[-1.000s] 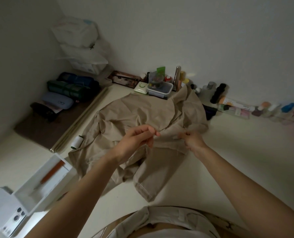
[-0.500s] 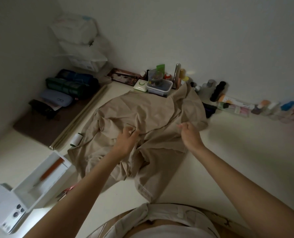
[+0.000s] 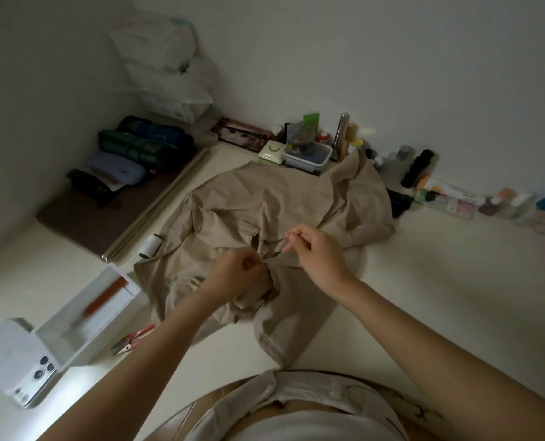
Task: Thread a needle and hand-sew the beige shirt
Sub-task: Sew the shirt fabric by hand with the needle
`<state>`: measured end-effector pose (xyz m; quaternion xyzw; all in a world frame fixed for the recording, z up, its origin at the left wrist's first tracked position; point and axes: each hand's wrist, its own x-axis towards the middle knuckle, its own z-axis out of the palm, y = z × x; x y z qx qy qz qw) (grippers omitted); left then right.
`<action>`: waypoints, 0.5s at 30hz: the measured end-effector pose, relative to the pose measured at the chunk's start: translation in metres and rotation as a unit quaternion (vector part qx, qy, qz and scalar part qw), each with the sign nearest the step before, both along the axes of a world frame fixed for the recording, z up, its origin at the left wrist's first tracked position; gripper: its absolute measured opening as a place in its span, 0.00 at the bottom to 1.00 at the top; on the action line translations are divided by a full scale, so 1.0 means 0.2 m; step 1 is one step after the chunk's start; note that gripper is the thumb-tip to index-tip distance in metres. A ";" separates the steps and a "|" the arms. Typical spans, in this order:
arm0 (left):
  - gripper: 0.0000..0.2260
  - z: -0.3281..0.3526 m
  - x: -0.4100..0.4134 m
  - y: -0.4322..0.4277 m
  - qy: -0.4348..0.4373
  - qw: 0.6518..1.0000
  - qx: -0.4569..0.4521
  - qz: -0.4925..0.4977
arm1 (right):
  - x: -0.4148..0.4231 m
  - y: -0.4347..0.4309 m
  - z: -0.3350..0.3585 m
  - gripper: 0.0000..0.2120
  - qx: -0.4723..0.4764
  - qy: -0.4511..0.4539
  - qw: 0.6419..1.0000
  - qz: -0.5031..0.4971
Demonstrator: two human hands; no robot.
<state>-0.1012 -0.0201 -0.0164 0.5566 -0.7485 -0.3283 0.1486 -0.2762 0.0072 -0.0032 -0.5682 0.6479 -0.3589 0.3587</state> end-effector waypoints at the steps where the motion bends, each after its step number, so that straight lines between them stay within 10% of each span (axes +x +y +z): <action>1: 0.02 0.01 -0.01 0.01 0.009 1.000 -0.004 0.005 | 0.02 0.01 0.01 0.08 -0.001 -0.003 1.000 -0.004; 11: 0.11 0.06 -0.02 0.00 0.235 0.970 -0.020 0.060 | 0.09 0.10 0.07 0.07 0.012 -0.140 0.990 -0.010; 15: 0.10 0.08 0.02 -0.03 0.185 0.982 -0.040 0.024 | 0.08 0.09 0.07 0.07 -0.020 -0.089 0.996 -0.005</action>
